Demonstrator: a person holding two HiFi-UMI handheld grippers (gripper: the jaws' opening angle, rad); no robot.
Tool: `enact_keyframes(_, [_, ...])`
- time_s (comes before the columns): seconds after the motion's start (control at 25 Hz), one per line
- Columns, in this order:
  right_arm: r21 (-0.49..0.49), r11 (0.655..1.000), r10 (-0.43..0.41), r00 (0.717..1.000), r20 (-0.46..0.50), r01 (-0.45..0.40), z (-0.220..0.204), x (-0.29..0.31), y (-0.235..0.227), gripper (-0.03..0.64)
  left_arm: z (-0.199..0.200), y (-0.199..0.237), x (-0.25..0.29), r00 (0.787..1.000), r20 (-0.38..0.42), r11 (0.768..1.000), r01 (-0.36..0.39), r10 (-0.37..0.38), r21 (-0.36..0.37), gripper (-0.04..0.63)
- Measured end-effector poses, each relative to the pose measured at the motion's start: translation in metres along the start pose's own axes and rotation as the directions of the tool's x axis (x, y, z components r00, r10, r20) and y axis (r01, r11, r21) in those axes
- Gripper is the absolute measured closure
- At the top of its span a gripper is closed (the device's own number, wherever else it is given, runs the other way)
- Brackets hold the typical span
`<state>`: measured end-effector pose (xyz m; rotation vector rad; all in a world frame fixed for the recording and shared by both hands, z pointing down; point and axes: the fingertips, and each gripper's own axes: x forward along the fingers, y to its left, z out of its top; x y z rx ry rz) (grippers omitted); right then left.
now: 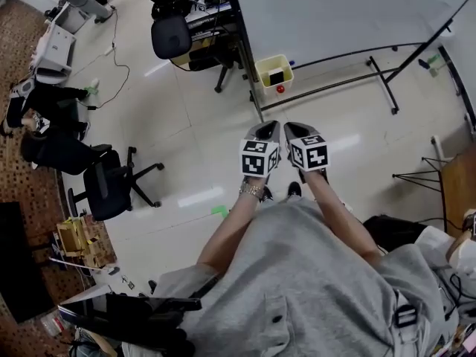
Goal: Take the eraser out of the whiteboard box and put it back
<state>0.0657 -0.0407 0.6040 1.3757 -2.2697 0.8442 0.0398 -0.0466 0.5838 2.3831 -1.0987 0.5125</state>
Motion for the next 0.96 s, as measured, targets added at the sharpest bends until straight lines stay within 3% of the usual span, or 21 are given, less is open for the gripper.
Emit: enact_keyframes(0.96, [-0.009,0.997,0.081,0.995,-0.049,-0.082,-0.005,0.001,0.009,0.612,0.012,-0.003,0.009,0.999,0.038,1.000,0.016,-0.016,-0.004,0.592])
